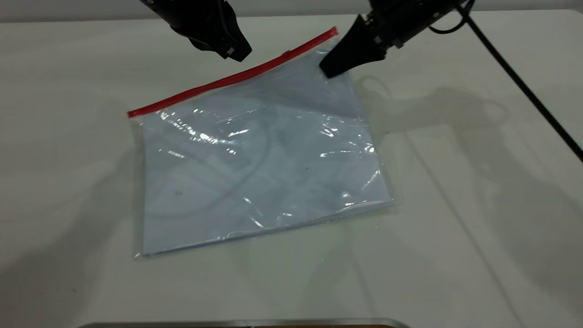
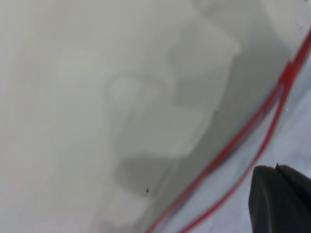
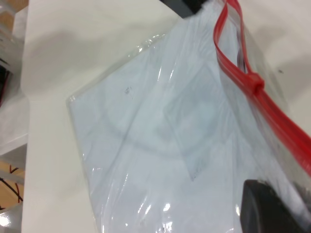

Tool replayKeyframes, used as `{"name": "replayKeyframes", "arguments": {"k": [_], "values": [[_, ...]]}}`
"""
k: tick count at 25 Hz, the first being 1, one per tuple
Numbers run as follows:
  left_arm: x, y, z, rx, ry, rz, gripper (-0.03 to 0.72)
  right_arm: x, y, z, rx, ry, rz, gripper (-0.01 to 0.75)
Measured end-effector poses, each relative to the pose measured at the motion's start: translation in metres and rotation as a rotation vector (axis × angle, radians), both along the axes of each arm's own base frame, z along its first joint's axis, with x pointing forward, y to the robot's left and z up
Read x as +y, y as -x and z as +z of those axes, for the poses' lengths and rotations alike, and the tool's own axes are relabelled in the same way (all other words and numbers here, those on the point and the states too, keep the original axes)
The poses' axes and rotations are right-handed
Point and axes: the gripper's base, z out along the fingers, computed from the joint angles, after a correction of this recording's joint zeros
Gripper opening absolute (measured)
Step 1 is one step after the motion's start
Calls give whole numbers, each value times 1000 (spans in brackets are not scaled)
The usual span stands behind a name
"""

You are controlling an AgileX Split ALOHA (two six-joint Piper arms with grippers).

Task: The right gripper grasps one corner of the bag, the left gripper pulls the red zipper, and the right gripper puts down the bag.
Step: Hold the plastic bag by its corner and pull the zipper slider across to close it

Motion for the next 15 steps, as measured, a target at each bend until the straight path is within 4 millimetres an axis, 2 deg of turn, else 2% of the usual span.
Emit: {"name": "replayKeyframes", "arguments": {"k": [3,9,13,15], "values": [[7,-1,0,19,6,5,8,-8,-3,0,2,-2,-18,37],[11,-3,0,11,1,6,18,-8,-1,1,8,-8,-7,37],[1,1,0,14,2,-27,97,5,4,2,21,-20,40,37],[-3,4,0,19,3,-42,173,13,9,2,26,-22,70,38]]}}
